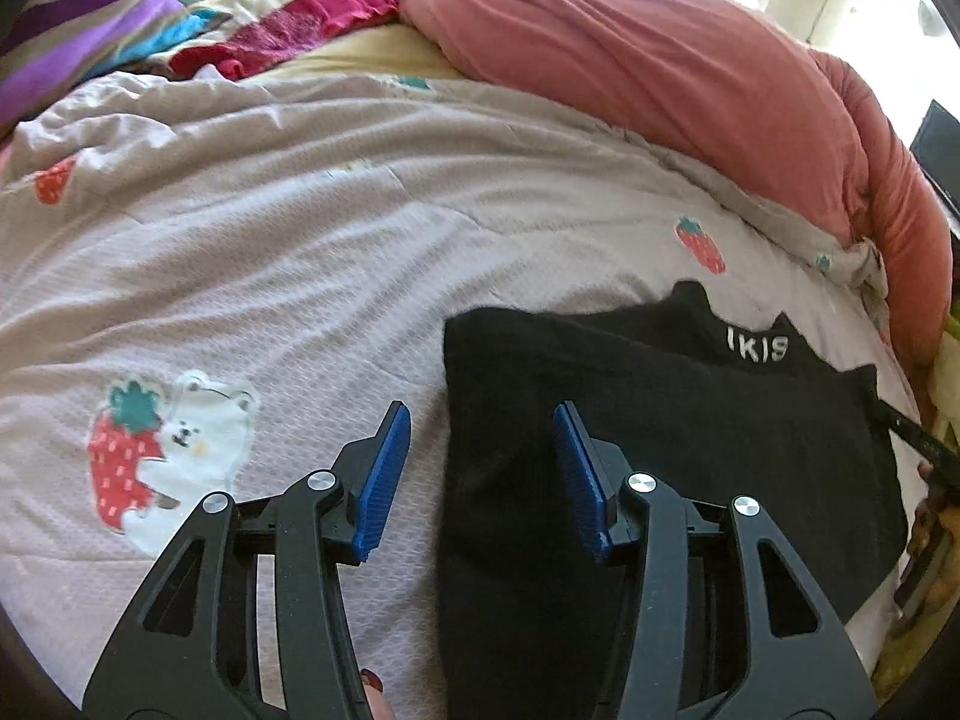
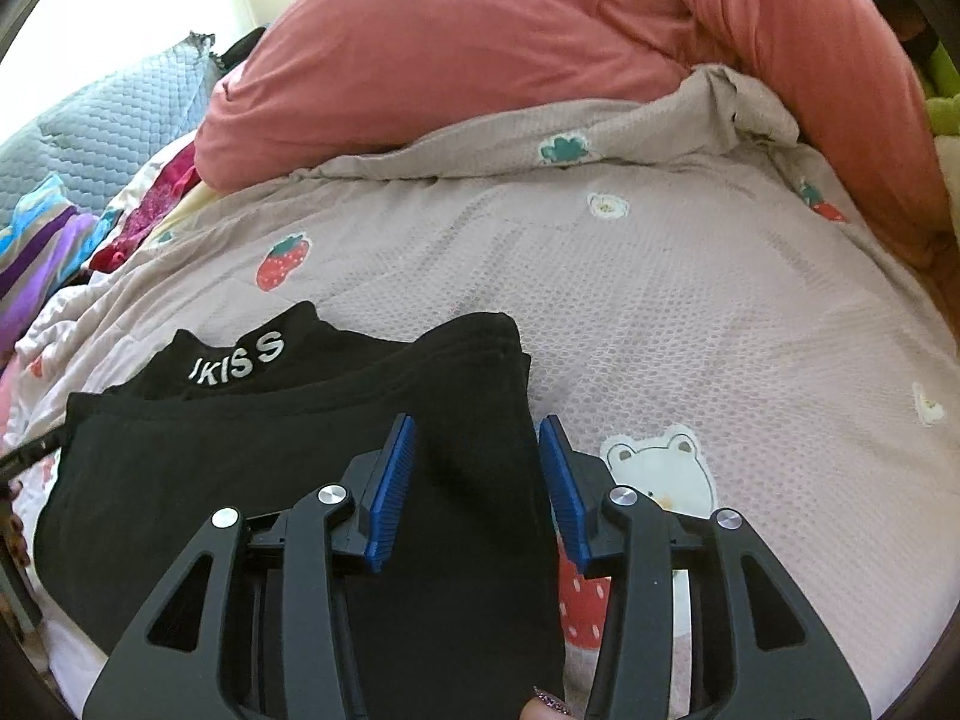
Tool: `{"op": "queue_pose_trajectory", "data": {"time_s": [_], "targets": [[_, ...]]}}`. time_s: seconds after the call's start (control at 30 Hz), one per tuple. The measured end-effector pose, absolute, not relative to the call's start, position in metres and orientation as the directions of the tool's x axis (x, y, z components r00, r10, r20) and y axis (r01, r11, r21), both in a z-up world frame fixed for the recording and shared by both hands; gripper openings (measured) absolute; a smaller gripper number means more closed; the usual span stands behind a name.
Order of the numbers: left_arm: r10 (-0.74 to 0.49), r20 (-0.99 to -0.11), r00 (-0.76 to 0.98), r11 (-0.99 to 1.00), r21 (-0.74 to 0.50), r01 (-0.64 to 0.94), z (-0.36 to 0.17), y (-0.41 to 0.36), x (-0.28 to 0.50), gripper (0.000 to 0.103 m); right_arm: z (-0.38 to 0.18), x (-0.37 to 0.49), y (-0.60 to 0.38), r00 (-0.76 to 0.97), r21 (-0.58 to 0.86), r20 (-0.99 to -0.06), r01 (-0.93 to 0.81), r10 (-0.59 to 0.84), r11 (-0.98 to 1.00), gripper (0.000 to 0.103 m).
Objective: Fold small clothes
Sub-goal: 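Move both grippers to the side edge of the folded shirt, then grasp the side edge of the folded shirt with both grippers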
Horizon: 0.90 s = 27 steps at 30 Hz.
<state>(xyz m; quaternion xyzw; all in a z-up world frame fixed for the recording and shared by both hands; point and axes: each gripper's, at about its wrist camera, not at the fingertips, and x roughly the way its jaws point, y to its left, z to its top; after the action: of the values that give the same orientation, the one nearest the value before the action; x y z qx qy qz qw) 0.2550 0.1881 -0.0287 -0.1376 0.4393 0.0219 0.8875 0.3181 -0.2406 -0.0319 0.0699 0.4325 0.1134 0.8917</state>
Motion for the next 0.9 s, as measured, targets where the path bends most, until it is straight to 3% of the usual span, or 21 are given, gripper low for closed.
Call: {"op": "queue_pose_trajectory", "data": {"time_s": [0.17, 0.23, 0.33, 0.5, 0.7, 0.9], "targets": [[-0.094, -0.793, 0.602, 0.962, -0.227, -0.148, -0.037, 0.186, 0.259, 0.04, -0.043, 0.326, -0.244, 0.571, 0.294, -0.756, -0.138, 0.319, 0.946, 0.042], [-0.103, -0.788, 0.607, 0.963, -0.233, -0.139, -0.035, 0.185, 0.26, 0.019, -0.047, 0.326, -0.248, 0.569, 0.322, -0.749, -0.137, 0.341, 0.937, 0.037], [-0.085, -0.784, 0.614, 0.966, -0.215, -0.141, -0.032, 0.181, 0.259, 0.006, -0.047, 0.322, -0.251, 0.577, 0.33, -0.737, -0.146, 0.352, 0.932, 0.027], [-0.047, -0.751, 0.658, 0.972, -0.186, -0.144, -0.019, 0.178, 0.254, 0.004, -0.035, 0.309, -0.255, 0.623, 0.316, -0.701, -0.166, 0.348, 0.934, 0.009], [-0.019, -0.689, 0.725, 0.986, -0.131, -0.099, 0.012, 0.168, 0.253, 0.004, -0.018, 0.301, -0.26, 0.676, 0.31, -0.649, -0.183, 0.348, 0.933, 0.008], [0.006, -0.713, 0.701, 0.987, -0.109, -0.12, -0.004, 0.167, 0.266, 0.004, -0.021, 0.308, -0.263, 0.678, 0.313, -0.656, -0.155, 0.331, 0.937, 0.008]]}}
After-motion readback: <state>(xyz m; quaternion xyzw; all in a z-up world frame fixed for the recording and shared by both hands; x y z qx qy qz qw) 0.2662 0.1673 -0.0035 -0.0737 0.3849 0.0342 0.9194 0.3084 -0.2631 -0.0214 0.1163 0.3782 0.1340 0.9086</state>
